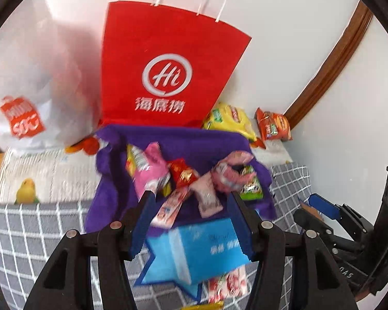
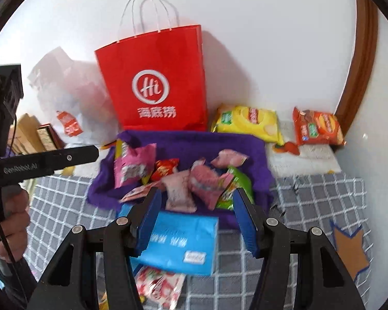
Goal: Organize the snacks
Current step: 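Move the right gripper to the bedspread and grasp the strawberry candy packet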
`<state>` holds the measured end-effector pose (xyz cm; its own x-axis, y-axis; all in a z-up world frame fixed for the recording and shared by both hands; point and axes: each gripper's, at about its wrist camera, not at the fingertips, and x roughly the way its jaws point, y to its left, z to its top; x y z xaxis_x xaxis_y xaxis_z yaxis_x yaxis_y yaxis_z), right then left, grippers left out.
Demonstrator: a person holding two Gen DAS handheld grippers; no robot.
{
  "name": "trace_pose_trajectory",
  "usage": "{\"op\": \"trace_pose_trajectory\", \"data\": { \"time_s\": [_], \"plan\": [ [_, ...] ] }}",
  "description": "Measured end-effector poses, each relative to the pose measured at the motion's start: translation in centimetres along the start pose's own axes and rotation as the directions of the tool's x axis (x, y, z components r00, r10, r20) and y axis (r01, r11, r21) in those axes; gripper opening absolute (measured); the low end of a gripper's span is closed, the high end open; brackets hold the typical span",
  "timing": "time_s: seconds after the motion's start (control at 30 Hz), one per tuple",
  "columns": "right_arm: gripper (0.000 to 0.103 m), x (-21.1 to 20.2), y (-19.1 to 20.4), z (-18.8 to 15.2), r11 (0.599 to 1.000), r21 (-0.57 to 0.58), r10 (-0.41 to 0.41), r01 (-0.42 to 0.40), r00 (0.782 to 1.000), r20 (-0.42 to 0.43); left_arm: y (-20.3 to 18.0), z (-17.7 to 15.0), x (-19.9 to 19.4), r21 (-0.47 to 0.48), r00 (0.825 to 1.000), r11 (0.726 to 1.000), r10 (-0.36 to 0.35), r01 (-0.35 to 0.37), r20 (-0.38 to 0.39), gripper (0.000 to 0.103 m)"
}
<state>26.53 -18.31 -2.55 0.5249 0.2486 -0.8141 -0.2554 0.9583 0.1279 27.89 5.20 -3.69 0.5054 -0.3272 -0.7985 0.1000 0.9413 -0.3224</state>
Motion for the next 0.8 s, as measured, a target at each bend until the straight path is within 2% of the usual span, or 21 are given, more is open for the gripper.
{"op": "trace_pose_trajectory", "data": {
  "time_s": [0.3, 0.43, 0.53, 0.7, 0.8],
  "plan": [
    [0.059, -0.7, 1.9, -6.6, 0.998, -0.061, 0.013, -0.017, 0.998, -0.068, 1.4, -4.9, -2.4, -0.063, 0.999, 0.998, 0.027, -0.028, -0.018, 0.055],
    [0.062, 0.6, 2.4, -9.6, 0.997, -0.056, 0.049, -0.057, 0.989, -0.137, 1.7, -6.9, -3.2, -0.081, 0.999, 0.996, 0.035, -0.037, -0.016, 0.055],
    [0.064, 2.3, 2.6, -11.4, 0.997, -0.062, 0.040, -0.052, 0.983, -0.181, 2.1, -8.4, -3.4, -0.089, 0.999, 0.995, 0.040, -0.041, -0.017, 0.055],
    [0.064, 5.3, 1.9, -13.6, 0.995, 0.024, 0.104, -0.102, 0.956, -0.273, 4.0, -10.9, -3.5, -0.124, 0.999, 0.992, 0.032, -0.034, -0.023, 0.055],
    [0.064, 6.4, 1.6, -14.0, 0.989, 0.094, 0.139, -0.116, 0.947, -0.289, 5.1, -12.1, -3.4, -0.139, 0.999, 0.989, 0.049, -0.051, -0.024, 0.055]
  ]
}}
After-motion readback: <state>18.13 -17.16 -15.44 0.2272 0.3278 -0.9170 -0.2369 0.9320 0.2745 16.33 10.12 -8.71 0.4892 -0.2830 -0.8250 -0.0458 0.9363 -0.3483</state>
